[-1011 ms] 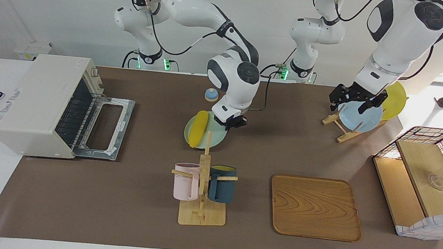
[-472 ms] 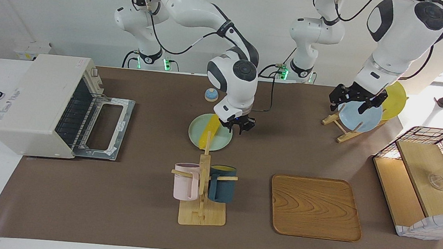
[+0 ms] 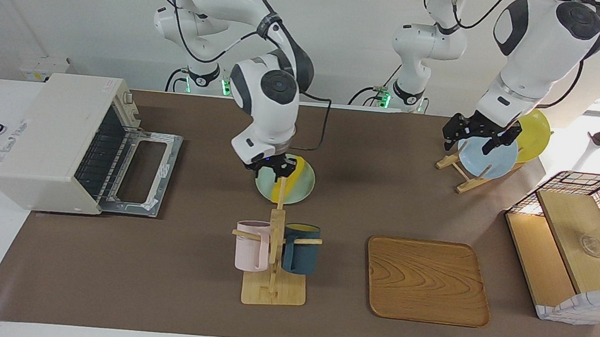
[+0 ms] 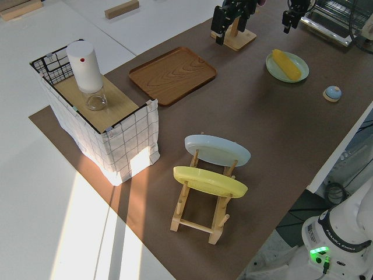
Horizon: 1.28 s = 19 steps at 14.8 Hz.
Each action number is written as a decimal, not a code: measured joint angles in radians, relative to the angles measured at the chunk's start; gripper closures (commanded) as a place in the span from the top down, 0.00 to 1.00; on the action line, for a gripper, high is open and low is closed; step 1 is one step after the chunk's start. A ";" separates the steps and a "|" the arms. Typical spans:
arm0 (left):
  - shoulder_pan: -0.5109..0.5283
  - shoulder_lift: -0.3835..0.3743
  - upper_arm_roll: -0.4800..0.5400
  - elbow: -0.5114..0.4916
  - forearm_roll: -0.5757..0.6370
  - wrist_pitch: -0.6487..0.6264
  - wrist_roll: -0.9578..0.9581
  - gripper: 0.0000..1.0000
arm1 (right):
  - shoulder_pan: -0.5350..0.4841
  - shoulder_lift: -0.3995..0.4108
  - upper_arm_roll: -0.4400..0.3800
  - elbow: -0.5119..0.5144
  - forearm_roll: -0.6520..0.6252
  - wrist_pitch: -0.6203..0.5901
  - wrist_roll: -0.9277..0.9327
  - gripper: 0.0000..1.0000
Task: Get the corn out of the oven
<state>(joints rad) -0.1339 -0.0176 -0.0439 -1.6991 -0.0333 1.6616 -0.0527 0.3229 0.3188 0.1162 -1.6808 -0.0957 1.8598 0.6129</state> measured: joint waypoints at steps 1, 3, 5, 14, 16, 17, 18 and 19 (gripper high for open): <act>-0.019 0.000 -0.002 -0.003 -0.006 0.010 0.000 1.00 | -0.047 -0.023 -0.001 -0.056 -0.002 0.007 -0.020 0.00; -0.073 0.000 -0.006 -0.021 -0.044 0.037 -0.002 1.00 | -0.135 -0.059 -0.001 -0.185 -0.005 0.075 -0.051 0.00; -0.138 0.001 -0.008 -0.055 -0.091 0.083 -0.005 1.00 | -0.197 -0.084 -0.001 -0.302 -0.011 0.158 -0.080 0.00; -0.496 0.165 -0.014 -0.156 -0.119 0.446 -0.240 1.00 | -0.342 -0.147 -0.001 -0.535 -0.141 0.373 -0.179 0.00; -0.528 0.219 -0.014 -0.155 -0.119 0.507 -0.244 1.00 | -0.342 -0.152 0.000 -0.539 -0.175 0.373 -0.181 0.00; -0.543 0.241 -0.013 -0.155 -0.119 0.539 -0.255 1.00 | -0.343 -0.155 0.000 -0.540 -0.192 0.372 -0.187 0.00; -0.558 0.264 -0.013 -0.155 -0.119 0.571 -0.267 1.00 | -0.342 -0.156 0.004 -0.540 -0.210 0.368 -0.194 0.00; -0.571 0.287 -0.013 -0.155 -0.119 0.600 -0.276 1.00 | -0.342 -0.156 0.012 -0.539 -0.240 0.359 -0.203 0.00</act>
<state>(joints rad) -0.7052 0.2699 -0.0568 -1.8542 -0.1526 2.2616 -0.3292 -0.0191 0.1624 0.1277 -2.2196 -0.3355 2.2186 0.4102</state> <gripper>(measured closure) 0.000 0.991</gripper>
